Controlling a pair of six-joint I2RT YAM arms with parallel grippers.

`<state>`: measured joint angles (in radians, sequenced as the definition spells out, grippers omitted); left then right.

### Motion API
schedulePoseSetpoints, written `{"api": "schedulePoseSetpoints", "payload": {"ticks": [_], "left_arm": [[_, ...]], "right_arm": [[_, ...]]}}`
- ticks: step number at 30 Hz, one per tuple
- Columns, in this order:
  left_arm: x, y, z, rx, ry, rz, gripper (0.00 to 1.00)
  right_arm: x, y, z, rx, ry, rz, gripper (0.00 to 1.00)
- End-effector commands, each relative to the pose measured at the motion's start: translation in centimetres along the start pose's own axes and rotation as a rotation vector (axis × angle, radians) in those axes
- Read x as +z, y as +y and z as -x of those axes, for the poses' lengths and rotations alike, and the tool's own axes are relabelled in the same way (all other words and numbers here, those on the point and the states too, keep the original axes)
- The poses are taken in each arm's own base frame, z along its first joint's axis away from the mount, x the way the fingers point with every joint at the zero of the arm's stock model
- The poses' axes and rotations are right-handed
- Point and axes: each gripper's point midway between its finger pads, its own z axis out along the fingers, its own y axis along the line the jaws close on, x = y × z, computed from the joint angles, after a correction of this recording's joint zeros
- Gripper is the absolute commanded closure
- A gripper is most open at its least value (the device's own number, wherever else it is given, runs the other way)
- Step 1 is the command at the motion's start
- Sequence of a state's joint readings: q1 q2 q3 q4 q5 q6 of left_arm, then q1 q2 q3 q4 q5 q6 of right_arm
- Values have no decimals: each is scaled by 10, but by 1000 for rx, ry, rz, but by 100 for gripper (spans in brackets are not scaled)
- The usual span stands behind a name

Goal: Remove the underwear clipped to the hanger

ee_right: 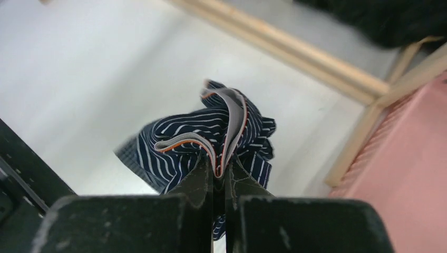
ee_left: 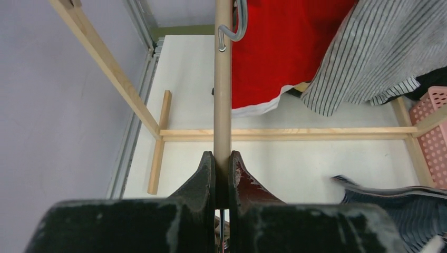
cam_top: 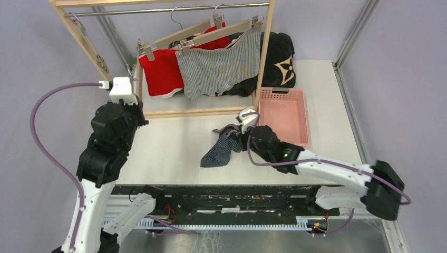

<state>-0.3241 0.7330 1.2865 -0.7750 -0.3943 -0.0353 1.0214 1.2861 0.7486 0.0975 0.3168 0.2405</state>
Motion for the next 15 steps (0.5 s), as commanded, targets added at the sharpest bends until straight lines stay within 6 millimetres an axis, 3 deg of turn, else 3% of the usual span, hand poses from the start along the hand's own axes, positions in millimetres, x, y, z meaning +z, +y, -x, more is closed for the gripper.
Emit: {"api": "schedulePoseSetpoints", "payload": {"ticks": [1,9,15], "left_arm": [[7,12,52,18,-121,82,97],[8,17,88,42,-173,112,97],[37,1,105,127,-129,81,97]], "right_arm": [[-45,-26,50,35,-154,-86,99],[-123,-77,107,54,-338,-265,99],[-174,-107,142,62,-448,-370,100]]}}
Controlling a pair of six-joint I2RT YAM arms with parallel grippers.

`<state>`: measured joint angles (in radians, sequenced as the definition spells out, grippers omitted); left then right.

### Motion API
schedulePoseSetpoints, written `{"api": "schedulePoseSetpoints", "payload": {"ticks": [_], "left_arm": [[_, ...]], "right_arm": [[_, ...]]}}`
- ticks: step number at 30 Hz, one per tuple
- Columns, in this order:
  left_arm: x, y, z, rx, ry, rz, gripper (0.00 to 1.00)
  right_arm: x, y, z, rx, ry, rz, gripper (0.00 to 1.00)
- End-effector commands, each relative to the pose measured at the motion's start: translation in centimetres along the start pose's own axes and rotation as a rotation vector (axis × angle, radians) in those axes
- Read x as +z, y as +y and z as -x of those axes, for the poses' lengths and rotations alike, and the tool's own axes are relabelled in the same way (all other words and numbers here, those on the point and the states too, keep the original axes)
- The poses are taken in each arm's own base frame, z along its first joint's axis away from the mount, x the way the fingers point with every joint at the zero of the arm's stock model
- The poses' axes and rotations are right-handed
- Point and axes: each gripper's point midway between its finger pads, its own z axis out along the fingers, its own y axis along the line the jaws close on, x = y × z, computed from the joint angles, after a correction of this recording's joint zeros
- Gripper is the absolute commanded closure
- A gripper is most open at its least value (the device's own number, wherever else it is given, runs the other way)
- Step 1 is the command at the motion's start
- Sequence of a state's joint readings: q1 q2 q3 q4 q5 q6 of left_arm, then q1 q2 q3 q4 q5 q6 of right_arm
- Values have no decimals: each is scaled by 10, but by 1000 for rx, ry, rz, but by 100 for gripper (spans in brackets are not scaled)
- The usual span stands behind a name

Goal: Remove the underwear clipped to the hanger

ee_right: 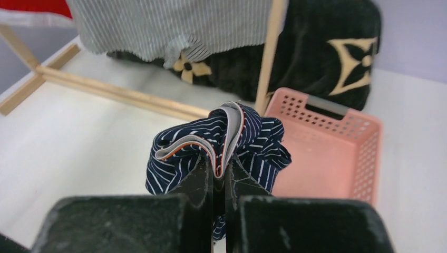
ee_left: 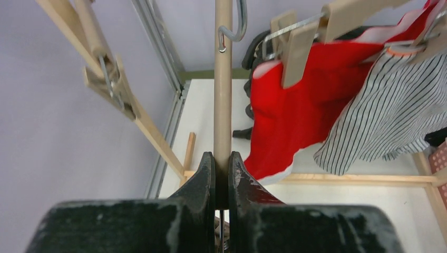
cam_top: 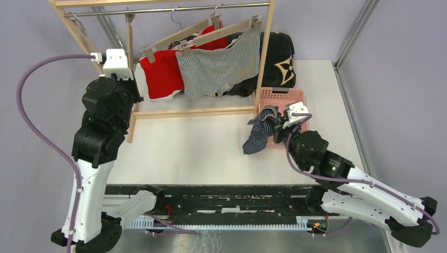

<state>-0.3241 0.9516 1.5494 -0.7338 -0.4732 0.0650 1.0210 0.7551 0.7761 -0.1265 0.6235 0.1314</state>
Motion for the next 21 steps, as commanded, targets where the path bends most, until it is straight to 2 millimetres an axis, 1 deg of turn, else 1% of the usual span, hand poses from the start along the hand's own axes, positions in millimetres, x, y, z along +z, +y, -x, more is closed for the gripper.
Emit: {"api": "schedulePoseSetpoints", "payload": {"ticks": [1,4,6,8,9,11,13,14,15,17,19,21], "left_arm": [[20,-6,33,70,-49,-10,97],[30,-12,40,87,-42,-25,97],[35,-11,47,94,-41,-28,97],[42,-3,50,95,-32,-30,97],[48,1,49,90,-23,-44,97],[64,17,42,49,3,-88,97],[78,23,29,8,30,-127,97],[83,23,23,-1,39,-142,97],[89,26,12,-21,61,-151,97],[91,23,2,-36,66,-189,97],[89,23,-1,-39,48,-202,97],[84,17,0,-44,28,-234,97]], "right_arm": [[-21,-33,58,13,-126,-109,100],[-26,-39,77,-2,-158,-123,99],[-29,-43,88,-17,-175,-134,99],[-32,-49,103,-37,-202,-165,99],[-33,-53,109,-46,-217,-183,99],[-34,-61,119,-64,-240,-231,99],[-34,-69,126,-89,-250,-286,99],[-33,-72,128,-104,-249,-315,99],[-31,-78,129,-133,-240,-364,99],[-26,-84,127,-157,-223,-403,99],[-16,-89,120,-160,-195,-423,99],[-1,-96,108,-146,-155,-435,99]]}}
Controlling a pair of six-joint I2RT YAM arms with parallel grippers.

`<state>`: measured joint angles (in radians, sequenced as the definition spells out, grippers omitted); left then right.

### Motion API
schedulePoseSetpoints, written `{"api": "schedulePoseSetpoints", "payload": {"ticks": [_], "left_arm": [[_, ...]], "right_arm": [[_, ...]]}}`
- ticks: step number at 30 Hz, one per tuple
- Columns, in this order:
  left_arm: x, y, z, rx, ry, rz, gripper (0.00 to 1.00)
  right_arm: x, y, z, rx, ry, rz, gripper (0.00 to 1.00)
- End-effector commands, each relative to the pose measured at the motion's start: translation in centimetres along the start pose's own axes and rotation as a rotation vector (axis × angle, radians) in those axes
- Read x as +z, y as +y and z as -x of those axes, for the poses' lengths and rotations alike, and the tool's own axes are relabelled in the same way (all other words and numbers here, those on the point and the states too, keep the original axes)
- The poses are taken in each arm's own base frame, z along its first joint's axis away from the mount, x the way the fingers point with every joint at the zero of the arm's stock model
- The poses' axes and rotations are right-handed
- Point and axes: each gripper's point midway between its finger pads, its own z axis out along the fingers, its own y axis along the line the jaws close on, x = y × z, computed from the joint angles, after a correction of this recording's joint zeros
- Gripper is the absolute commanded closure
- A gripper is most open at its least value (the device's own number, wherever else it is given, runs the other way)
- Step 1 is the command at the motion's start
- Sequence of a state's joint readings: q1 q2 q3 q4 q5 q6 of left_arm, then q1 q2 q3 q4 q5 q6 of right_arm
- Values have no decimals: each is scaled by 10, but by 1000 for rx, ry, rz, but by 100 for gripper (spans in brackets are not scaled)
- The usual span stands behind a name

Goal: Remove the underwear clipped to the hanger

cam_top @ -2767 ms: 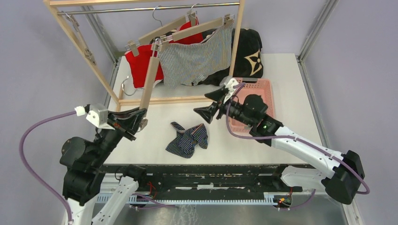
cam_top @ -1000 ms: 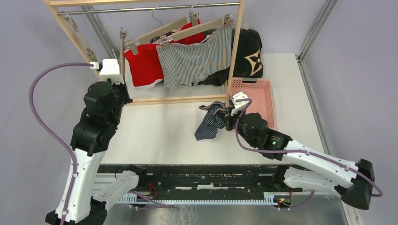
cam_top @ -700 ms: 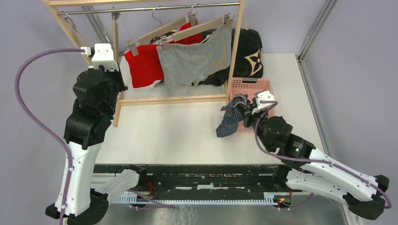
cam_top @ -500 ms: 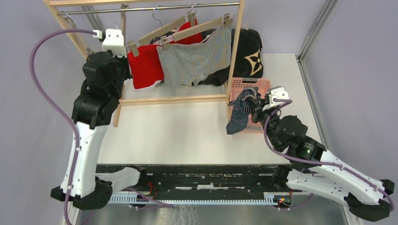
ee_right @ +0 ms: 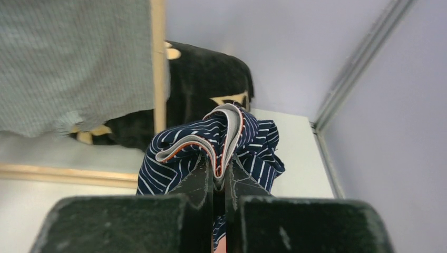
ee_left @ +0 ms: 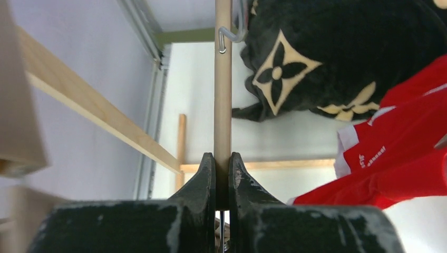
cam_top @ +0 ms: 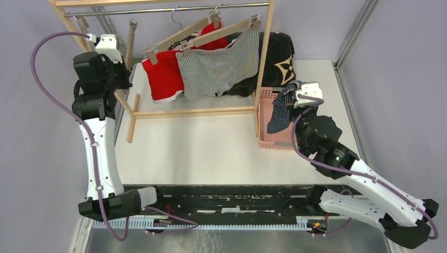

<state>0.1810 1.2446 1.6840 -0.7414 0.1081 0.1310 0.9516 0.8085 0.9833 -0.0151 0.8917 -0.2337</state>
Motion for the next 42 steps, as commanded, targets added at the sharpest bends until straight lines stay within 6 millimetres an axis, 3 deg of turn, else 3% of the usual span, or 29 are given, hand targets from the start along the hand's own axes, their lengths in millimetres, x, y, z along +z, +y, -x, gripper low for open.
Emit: {"api": "schedulePoseSetpoints", "payload": {"ticks": [1,6,12,21,34,42], "left_arm": [[-15,-26,27,-18,-151,-150,97],[-28,-31,42,-9,-195,-184,97],[-46,-32,60,-19,-268,-178,97],[-38,-25,83,-38,-294,-169,97],[-24,2,106,-65,-342,-96,97],[2,27,105,-120,-316,-76,97]], "right_arm": [[26,-16,-7,28,39,-80,99],[57,-6,-60,30,153,-75,99],[71,1,-102,48,227,-63,99],[97,2,-171,56,374,-76,99],[114,-1,-209,68,442,-97,99],[119,-13,-235,57,502,-152,99]]}}
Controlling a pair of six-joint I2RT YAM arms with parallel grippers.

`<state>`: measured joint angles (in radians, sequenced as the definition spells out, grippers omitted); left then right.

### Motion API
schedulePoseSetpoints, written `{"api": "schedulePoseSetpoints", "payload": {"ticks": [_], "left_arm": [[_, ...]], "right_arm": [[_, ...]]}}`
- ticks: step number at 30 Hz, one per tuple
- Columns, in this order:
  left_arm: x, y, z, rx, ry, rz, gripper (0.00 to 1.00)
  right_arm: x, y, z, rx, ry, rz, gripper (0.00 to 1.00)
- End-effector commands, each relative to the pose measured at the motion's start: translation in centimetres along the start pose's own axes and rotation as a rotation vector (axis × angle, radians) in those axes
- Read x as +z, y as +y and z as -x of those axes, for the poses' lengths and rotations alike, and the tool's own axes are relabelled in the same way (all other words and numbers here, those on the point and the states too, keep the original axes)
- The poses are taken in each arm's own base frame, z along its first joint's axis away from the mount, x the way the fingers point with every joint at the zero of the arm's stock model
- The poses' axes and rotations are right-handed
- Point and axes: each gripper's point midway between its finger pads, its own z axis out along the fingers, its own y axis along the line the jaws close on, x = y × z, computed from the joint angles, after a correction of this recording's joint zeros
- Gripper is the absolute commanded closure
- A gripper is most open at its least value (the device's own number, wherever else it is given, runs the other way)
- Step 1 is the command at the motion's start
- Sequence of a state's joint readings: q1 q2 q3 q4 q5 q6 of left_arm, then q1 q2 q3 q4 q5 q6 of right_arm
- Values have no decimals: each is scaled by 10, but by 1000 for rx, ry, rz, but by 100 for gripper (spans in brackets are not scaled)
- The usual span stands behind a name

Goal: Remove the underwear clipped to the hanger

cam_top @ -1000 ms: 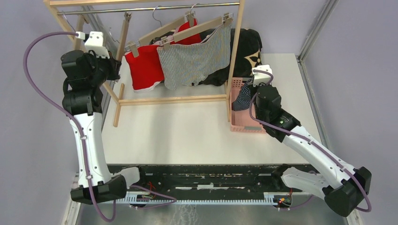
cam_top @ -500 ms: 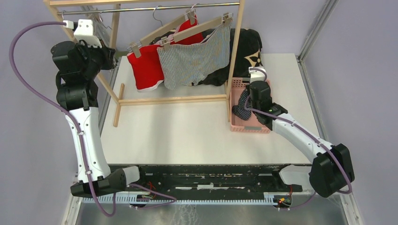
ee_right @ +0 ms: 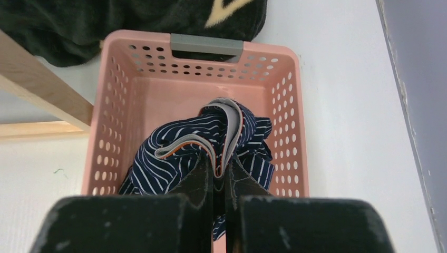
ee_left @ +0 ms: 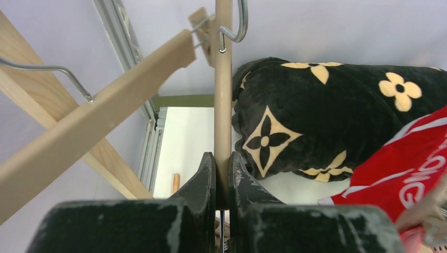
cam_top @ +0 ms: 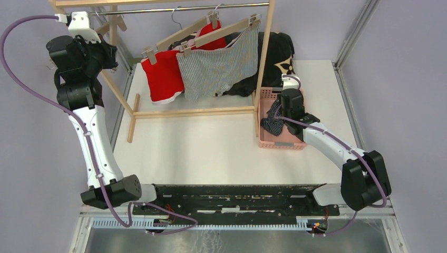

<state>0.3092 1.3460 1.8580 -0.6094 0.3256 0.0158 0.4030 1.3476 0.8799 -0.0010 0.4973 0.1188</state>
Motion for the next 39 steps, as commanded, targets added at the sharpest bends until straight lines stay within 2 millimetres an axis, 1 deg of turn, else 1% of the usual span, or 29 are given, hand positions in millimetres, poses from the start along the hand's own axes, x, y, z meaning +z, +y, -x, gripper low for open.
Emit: {"api": "schedulePoseSetpoints", "payload": {"ticks": [1,4,7,10,12,13,14,17,20,24,25,29,33,34,36,37,38,39], "left_arm": [[5,7,30,-25,-100,-5,96],[8,10,20,-33,-79,0,89],[6,17,14,-36,-81,42,77],[2,17,14,-39,-92,53,69],[0,13,18,-44,-105,40,65],[-2,12,20,-47,-109,34,64],[-4,10,22,-50,-114,30,62],[-12,8,30,-48,-143,37,62],[-26,8,41,-42,-176,66,61],[-44,8,51,-12,-199,98,61],[-49,11,54,-8,-206,122,61],[-69,17,61,11,-230,190,61],[-89,11,69,33,-272,200,61],[-93,9,71,35,-284,194,61],[-100,-4,77,42,-308,141,62],[-103,-12,80,40,-321,101,63],[-107,-25,83,37,-341,40,65],[-106,-37,84,31,-353,-25,65]], "right_arm": [[12,-7,5,45,-18,-39,99],[17,-7,0,51,3,-43,99],[18,-5,-3,62,17,-41,98],[17,-3,-1,68,14,-24,84],[14,-3,2,74,7,-16,64],[13,-3,3,77,3,-14,49],[11,-4,5,79,-2,-14,45],[6,-7,11,76,-15,-17,43],[-2,-11,18,80,-30,-14,41],[-19,-16,32,102,-76,8,38],[-25,-18,38,108,-96,13,37],[-41,-24,49,122,-137,25,36],[-53,-24,55,134,-171,60,36],[-55,-23,56,136,-177,69,36],[-58,-23,59,141,-187,79,35],[-59,-23,59,141,-188,83,35],[-59,-22,59,142,-188,88,35],[-59,-21,58,142,-186,91,35]]}}
